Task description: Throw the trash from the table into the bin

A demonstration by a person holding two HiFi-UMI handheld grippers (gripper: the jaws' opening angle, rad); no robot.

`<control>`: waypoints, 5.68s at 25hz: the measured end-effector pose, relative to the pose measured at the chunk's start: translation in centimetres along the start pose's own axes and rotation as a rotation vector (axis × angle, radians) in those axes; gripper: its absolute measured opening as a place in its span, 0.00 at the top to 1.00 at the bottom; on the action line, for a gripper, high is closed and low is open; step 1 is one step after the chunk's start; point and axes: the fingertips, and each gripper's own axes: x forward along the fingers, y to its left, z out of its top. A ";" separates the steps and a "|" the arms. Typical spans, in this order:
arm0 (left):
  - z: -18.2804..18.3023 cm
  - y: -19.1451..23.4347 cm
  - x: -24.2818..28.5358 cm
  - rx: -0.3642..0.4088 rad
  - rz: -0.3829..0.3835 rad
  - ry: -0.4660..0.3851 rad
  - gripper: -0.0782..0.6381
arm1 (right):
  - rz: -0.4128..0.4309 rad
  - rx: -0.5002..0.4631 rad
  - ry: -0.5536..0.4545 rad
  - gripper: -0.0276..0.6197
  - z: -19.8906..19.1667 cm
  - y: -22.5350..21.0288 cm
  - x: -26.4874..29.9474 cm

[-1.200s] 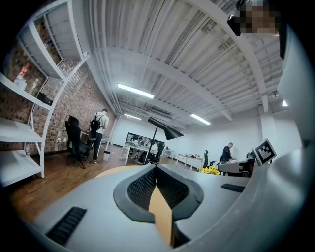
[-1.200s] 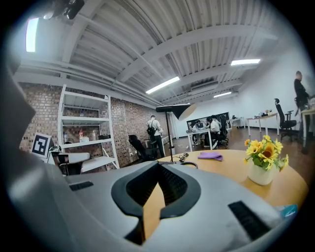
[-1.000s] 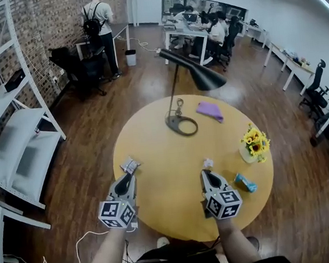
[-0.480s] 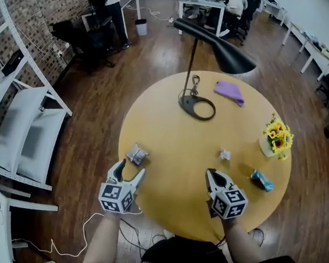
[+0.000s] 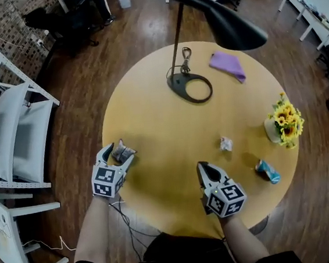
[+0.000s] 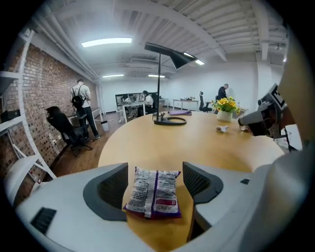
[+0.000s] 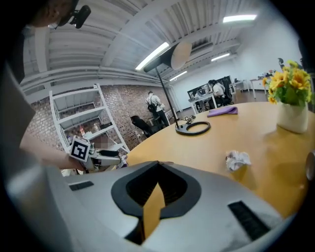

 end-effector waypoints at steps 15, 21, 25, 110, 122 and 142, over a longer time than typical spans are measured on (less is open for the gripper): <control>-5.1 -0.6 2.5 -0.124 -0.057 0.151 0.52 | 0.050 -0.013 0.072 0.96 -2.2 0.5 1.7; -3.5 -1.8 -1.6 -0.209 -0.046 0.062 0.58 | 0.062 -0.048 0.029 0.96 -0.9 1.8 0.7; -0.9 -1.5 -6.3 -0.163 -0.020 -0.022 0.58 | 0.061 -0.069 -0.009 0.96 0.2 3.4 -1.5; -5.4 -92.4 -2.4 0.248 -1.452 0.224 0.58 | -1.289 0.632 -0.339 0.96 -34.0 -23.5 -68.7; -14.6 -93.1 1.3 0.326 -1.339 0.357 0.58 | -1.251 0.769 -0.322 0.96 -40.5 -23.8 -64.9; -16.5 -92.1 2.1 0.317 -1.287 0.408 0.48 | -1.240 0.811 -0.304 0.96 -42.7 -22.7 -64.6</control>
